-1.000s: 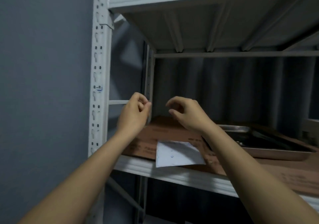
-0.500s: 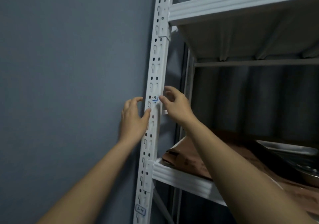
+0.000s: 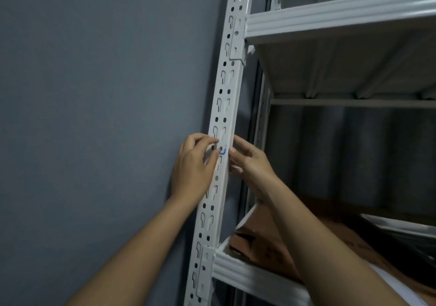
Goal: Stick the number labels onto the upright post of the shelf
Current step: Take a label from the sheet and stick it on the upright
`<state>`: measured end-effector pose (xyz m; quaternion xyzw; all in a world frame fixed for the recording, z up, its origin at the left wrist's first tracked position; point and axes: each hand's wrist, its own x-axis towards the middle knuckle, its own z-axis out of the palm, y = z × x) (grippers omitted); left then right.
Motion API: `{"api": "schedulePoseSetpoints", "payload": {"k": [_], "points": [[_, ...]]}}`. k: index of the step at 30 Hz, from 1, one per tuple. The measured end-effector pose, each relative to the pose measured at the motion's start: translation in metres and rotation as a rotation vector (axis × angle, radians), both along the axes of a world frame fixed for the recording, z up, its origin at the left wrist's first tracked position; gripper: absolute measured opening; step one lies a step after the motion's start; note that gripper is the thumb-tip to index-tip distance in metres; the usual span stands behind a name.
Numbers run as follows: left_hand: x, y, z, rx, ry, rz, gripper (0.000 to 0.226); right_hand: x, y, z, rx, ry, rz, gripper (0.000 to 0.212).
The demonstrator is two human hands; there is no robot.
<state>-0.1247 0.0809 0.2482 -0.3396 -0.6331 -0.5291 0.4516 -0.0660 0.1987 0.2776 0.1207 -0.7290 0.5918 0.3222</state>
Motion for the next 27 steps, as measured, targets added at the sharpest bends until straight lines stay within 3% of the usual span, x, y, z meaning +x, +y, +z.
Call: {"api": "schedulePoseSetpoints", "payload": {"k": [19,27], "points": [[-0.014,0.013,0.002,-0.054,0.164,0.135,0.018,-0.017,0.001,-0.016,-0.065,0.097,-0.012,0.041],[-0.017,0.01,0.007,-0.084,0.129,0.114,0.014,-0.016,-0.001,-0.017,-0.081,0.076,-0.019,0.043]]}}
